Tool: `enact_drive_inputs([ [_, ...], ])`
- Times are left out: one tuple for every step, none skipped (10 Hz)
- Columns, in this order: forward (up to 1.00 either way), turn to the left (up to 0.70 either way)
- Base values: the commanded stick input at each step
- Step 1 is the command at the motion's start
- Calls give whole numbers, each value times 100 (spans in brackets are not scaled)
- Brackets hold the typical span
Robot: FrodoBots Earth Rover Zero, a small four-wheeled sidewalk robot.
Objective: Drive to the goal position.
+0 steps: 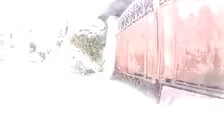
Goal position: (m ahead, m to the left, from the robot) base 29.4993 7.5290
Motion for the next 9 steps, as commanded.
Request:
enact_drive_inputs([
  [0,13],
  [0,14],
  [0,13],
  [0,13],
  [0,13],
  [0,13],
  [0,13],
  [0,14],
  [0,13],
])
